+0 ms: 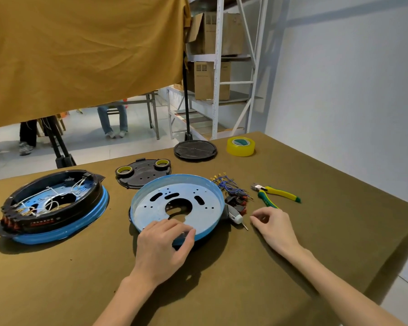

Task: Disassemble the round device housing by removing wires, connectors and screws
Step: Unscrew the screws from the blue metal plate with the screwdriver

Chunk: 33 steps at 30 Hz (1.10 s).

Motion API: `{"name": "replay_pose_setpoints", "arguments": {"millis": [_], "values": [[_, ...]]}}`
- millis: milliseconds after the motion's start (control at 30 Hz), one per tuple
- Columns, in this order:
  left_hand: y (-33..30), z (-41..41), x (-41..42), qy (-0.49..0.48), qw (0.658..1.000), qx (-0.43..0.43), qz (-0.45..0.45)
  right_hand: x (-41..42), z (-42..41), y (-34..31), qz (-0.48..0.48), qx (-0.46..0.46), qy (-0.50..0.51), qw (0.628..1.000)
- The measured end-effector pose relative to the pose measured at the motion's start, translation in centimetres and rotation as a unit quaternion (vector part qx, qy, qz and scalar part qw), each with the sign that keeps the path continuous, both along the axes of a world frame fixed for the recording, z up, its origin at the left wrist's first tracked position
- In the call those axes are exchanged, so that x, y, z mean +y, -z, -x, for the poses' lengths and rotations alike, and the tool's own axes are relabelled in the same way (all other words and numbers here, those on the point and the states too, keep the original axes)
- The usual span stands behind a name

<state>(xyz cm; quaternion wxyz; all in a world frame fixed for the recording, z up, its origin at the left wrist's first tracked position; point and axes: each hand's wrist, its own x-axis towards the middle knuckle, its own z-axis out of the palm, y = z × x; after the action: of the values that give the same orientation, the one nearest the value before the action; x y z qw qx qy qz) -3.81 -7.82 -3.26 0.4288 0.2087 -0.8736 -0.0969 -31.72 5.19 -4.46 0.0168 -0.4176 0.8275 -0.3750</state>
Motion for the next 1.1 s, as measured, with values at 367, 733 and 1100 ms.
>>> {"name": "replay_pose_setpoints", "arguments": {"millis": [367, 733, 1100], "values": [[-0.2, -0.2, 0.2, 0.001, 1.0, -0.005, -0.01, -3.7, -3.6, -1.9, -0.072, 0.147, -0.074, 0.984], [-0.9, -1.1, -0.1, 0.017, 0.993, -0.102, 0.065, -5.1, -4.1, -3.3, -0.195, 0.184, -0.094, 0.959], [-2.0, 1.5, 1.9, -0.058, 0.977, -0.191, 0.075, -2.3, -2.8, -8.9, 0.188, -0.011, 0.004, 0.982]]}}
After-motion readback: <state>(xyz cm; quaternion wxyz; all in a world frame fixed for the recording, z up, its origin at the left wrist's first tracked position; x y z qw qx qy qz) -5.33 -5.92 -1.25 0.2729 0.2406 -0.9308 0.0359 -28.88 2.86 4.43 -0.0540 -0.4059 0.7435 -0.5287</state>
